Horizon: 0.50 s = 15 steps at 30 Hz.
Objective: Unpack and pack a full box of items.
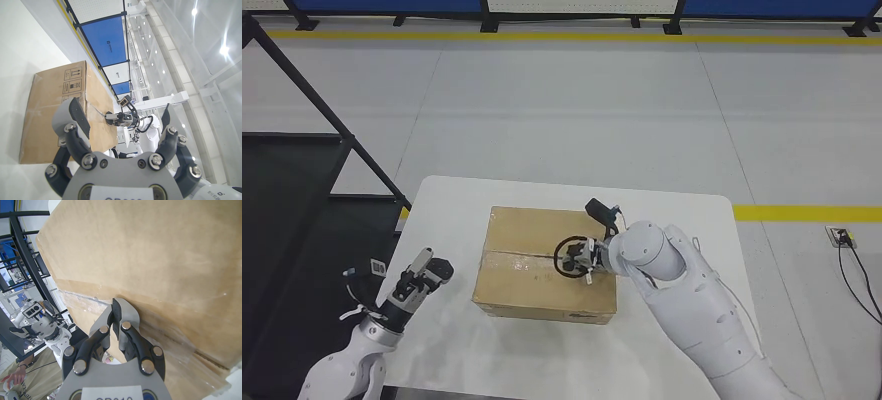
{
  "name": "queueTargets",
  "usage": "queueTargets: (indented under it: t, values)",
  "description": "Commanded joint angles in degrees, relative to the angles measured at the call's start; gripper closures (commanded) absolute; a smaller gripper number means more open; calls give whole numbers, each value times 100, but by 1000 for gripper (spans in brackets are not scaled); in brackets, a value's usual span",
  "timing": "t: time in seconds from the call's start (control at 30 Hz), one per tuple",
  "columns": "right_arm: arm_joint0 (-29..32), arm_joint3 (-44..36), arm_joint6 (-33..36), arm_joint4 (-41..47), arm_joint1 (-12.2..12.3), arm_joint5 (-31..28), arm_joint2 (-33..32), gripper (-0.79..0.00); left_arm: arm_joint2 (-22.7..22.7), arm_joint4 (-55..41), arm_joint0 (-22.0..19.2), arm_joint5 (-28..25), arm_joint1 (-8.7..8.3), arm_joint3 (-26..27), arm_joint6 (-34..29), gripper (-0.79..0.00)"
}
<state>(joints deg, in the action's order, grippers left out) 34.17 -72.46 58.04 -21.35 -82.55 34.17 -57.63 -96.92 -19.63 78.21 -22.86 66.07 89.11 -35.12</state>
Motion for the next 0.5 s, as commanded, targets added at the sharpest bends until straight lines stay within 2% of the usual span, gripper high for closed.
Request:
queueTargets:
  t: [0.0,0.47]
  values:
    - [46,-62,20,-19,27,5,-57,0,24,20,-6,10,-2,7,1,-785]
    - [400,-337,50,-48,235,-60,-603,0,157,111,-18,39,-7,85,99,-785]
